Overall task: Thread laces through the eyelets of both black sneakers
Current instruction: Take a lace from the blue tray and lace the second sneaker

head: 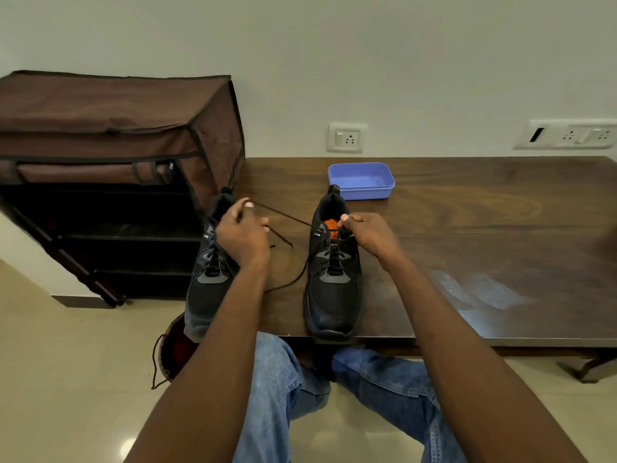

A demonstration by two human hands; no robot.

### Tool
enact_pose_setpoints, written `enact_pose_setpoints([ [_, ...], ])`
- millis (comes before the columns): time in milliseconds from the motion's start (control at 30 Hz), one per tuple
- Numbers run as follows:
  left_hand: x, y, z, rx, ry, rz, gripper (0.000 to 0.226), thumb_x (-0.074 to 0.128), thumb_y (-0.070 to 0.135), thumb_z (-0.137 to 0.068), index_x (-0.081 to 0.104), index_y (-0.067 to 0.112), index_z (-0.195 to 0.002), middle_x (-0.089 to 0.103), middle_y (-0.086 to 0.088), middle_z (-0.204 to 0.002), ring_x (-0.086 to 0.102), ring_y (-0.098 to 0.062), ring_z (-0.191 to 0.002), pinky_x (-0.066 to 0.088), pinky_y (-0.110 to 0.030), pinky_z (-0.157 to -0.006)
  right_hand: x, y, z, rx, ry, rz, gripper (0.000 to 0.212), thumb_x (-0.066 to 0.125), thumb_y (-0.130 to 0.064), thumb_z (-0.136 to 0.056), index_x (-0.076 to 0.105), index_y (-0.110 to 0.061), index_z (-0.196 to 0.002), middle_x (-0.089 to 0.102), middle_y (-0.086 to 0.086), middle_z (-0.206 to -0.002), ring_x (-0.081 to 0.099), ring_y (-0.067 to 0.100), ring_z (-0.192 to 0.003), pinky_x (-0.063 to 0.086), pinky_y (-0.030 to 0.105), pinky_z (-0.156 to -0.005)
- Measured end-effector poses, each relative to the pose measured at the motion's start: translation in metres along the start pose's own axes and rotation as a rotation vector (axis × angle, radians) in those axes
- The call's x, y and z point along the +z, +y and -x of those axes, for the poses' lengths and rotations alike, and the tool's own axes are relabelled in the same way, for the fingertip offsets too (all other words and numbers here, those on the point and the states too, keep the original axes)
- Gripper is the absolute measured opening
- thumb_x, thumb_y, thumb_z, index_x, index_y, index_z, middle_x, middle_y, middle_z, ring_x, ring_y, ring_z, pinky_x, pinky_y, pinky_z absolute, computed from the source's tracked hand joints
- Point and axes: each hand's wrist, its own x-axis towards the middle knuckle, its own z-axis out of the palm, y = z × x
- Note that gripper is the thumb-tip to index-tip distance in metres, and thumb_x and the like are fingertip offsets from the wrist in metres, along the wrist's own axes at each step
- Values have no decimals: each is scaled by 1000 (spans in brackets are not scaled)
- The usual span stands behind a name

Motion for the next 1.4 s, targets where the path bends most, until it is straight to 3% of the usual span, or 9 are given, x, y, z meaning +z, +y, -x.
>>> enact_pose_setpoints([
  [133,-12,-6,-8,-36,84,-214,39,53,5,-94,64,15,-130,68,-8,-122,70,-19,-93,58,-30,-82,0,0,-1,17,4,-16,30,53,-31,-102,75,-10,-102,71,12,-108,57,9,-80,42,24,-69],
  [200,-9,-8,7,176,-148,-468,54,53,1,-91,54,18,-142,58,1,-137,61,-15,-114,44,-8,-91,1,-1,-1,9,1,8,30,52,-32,-103,75,-13,-100,71,10,-106,58,10,-83,43,25,-71],
  [367,14,-16,35,247,-780,-674,19,58,12,-99,71,16,-112,69,5,-91,60,-5,-62,45,-8,-51,0,3,0,-22,5,26,31,52,-33,-103,75,-15,-96,73,11,-99,61,14,-82,45,30,-72],
  [500,14,-20,28,223,-672,-605,17,59,14,-99,75,12,-101,63,9,-66,56,0,-50,46,-14,-49,2,5,-2,-46,28,66,29,55,-34,-101,73,-19,-84,70,3,-83,59,12,-75,44,32,-70],
  [767,4,-27,5,123,-417,-577,14,62,18,-97,75,15,-100,70,2,-71,66,-9,-55,62,-39,-71,4,5,0,-67,86,131,22,64,-35,-95,73,-21,-81,72,1,-83,68,18,-86,54,39,-79],
  [1000,-2,-26,8,173,-572,-769,32,67,16,-83,64,19,-114,65,-2,-98,67,-23,-87,56,-39,-80,4,3,7,-56,70,102,14,62,-31,-97,74,-24,-94,72,-3,-91,68,19,-90,55,38,-82],
  [1100,-5,-23,13,146,-734,-811,13,69,27,-88,66,15,-85,66,1,-79,62,-18,-75,51,-34,-73,5,1,13,-34,116,75,21,64,-26,-96,67,-20,-116,65,-6,-104,64,15,-95,55,35,-85],
  [1233,-9,-25,15,81,-967,-945,30,68,33,-93,64,11,-72,59,0,-67,51,-14,-63,40,-28,-60,6,0,21,-4,274,120,13,67,-21,-93,66,-15,-82,68,-1,-82,64,15,-77,52,32,-65],
  [1400,-9,-9,23,-139,-1099,-726,20,73,20,-89,65,10,-75,57,0,-57,49,-8,-47,39,-20,-44,9,-8,39,130,25,100,16,68,-23,-90,68,-10,-81,57,2,-66,50,14,-59,36,26,-51],
])
